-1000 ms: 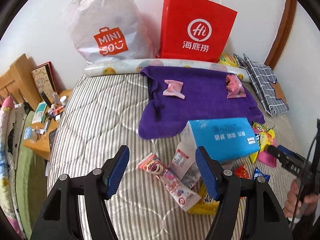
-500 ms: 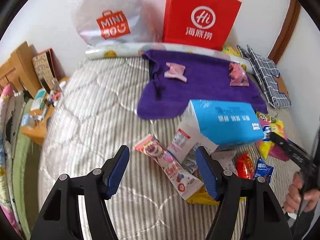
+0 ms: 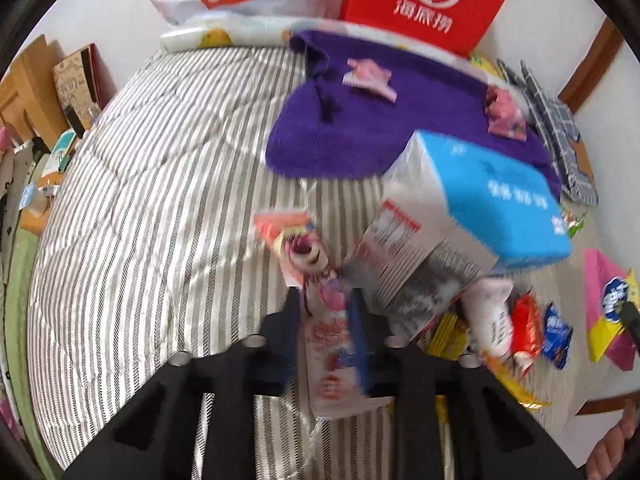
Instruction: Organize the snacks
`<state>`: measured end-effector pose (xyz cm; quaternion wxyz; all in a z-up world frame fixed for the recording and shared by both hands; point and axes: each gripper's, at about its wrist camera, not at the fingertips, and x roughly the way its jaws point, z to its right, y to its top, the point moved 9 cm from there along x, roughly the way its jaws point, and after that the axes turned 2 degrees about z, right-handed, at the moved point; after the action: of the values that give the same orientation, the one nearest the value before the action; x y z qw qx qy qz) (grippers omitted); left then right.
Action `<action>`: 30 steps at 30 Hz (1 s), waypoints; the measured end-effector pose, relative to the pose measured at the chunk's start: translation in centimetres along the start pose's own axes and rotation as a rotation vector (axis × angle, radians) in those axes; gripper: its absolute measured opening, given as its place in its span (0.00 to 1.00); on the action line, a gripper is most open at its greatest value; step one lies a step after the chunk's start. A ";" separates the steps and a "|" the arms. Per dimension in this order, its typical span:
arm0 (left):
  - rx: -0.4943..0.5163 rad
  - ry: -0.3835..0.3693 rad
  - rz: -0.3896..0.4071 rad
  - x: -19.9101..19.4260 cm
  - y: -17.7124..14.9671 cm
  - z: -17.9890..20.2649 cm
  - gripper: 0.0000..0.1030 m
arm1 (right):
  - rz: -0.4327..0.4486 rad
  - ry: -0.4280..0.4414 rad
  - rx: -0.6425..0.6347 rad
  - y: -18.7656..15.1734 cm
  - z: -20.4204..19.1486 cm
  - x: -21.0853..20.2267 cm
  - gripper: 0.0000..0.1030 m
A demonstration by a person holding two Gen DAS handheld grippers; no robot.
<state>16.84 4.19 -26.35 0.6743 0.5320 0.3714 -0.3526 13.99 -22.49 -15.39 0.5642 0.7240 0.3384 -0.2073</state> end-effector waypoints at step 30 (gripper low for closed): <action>0.074 0.110 0.223 0.2 -0.2 -0.3 0.25 | -0.042 -0.045 0.107 -1.2 3.2 2.0 0.49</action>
<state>16.69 4.46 -26.70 0.6678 0.6132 0.3330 -0.2591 14.73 -24.88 -18.46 0.5277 0.7410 0.3293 -0.2531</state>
